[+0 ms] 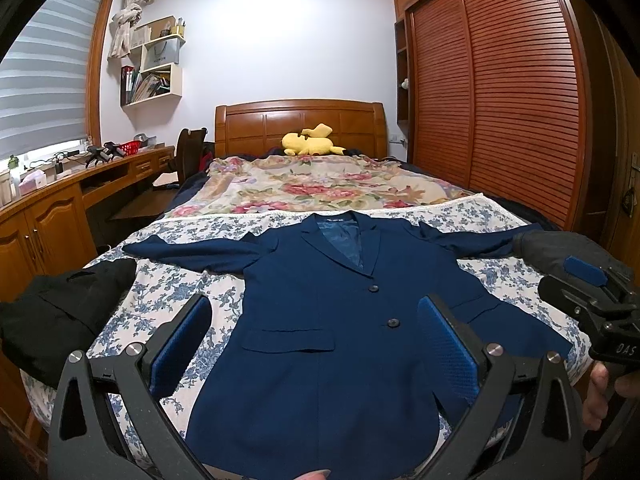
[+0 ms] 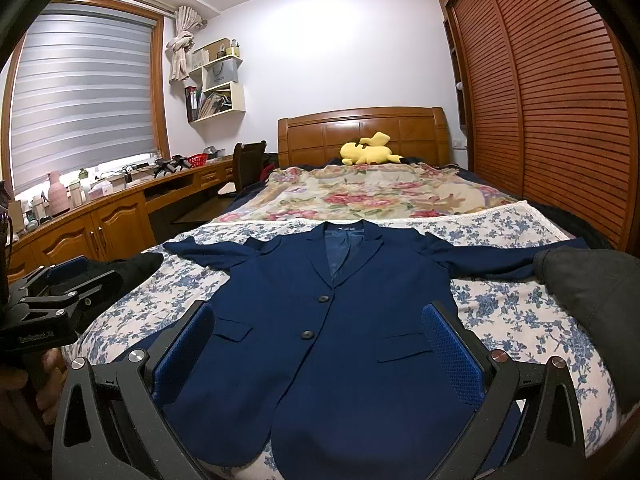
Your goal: Fold large clothes
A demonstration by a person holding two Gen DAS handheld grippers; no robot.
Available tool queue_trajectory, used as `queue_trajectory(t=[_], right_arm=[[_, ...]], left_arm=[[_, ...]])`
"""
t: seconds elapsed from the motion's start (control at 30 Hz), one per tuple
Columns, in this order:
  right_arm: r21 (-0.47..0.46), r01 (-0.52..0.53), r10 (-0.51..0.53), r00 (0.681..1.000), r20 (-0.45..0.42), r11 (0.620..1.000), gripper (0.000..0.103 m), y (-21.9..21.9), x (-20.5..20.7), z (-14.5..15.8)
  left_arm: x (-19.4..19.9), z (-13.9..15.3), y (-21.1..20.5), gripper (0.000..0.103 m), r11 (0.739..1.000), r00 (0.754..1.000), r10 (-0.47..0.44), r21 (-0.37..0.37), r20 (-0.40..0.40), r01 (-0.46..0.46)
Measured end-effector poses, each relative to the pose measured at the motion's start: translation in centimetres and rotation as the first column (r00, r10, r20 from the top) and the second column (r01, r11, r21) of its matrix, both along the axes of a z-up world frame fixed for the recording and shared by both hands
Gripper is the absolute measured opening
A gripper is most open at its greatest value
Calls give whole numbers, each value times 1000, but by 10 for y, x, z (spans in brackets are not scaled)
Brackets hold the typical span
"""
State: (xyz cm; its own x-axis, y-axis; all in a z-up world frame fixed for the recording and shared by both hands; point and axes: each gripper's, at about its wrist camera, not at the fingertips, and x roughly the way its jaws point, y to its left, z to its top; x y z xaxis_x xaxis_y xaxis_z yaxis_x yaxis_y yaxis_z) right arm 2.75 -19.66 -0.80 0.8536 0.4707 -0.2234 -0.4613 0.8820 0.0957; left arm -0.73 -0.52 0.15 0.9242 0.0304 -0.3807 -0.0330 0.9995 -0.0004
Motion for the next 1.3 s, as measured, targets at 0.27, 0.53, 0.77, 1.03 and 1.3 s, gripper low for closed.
queue_trajectory(t=[0.27, 0.53, 0.77, 1.03, 1.3], right_arm=[[-1, -2, 2, 1000, 0, 1000, 103, 0, 0, 0], [-4, -6, 6, 1000, -3, 1000, 103, 2, 0, 0], [-3, -8, 8, 1000, -2, 1000, 103, 1, 1, 0], [-6, -14, 14, 1000, -13, 1000, 103, 3, 2, -1], [-46, -46, 45, 999, -30, 998, 103, 20, 25, -8]], left_arm=[[0, 0, 6, 103, 1000, 1000, -2, -7, 1, 2], [0, 0, 6, 103, 1000, 1000, -1, -7, 1, 1], [1, 0, 6, 103, 1000, 1000, -1, -7, 1, 1], [2, -3, 7, 103, 1000, 1000, 1, -11, -12, -1], [23, -28, 27, 103, 999, 997, 42, 6, -61, -41]])
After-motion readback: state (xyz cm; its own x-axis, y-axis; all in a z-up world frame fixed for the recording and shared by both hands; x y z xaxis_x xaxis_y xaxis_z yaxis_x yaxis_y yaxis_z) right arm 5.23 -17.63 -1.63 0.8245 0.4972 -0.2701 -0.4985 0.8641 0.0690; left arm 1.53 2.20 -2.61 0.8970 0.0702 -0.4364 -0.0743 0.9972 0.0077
